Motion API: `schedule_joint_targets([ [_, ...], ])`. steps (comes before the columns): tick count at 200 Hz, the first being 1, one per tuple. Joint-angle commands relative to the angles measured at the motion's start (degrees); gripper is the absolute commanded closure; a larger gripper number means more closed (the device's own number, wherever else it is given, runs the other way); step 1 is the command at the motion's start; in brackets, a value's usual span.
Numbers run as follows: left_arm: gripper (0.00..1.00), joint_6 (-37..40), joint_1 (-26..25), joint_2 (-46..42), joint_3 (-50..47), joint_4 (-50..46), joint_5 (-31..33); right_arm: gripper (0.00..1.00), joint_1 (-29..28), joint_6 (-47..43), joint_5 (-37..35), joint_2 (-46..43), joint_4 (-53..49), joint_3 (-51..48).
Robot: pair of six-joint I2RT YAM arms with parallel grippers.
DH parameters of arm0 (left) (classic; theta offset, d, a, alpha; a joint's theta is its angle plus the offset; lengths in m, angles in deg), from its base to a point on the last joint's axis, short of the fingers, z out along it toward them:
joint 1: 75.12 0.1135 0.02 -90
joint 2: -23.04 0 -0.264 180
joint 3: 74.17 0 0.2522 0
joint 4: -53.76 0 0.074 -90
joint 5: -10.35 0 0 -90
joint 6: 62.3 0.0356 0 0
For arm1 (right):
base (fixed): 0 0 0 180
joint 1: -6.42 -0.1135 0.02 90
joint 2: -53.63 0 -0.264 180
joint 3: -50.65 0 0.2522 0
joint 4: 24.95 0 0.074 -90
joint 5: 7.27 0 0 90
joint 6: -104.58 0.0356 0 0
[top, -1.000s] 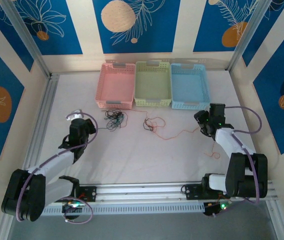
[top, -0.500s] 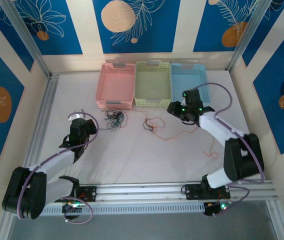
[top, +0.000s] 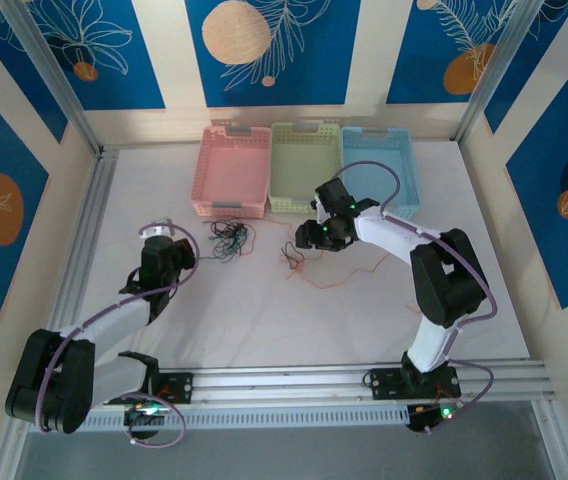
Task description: Untangle the cables
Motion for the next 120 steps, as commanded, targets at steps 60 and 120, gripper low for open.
schedule_joint_targets([
  [60, 1.00, 0.6, 0.7, 0.4, 1.4, 1.2, -1.3, 0.44, -3.4, -5.0, -0.7, -2.3, -5.9, 3.6],
  [120, 1.00, 0.8, 0.7, 0.7, 1.4, 1.2, -1.6, 0.42, -2.7, -2.7, -9.6, 1.3, -9.6, 5.5],
])
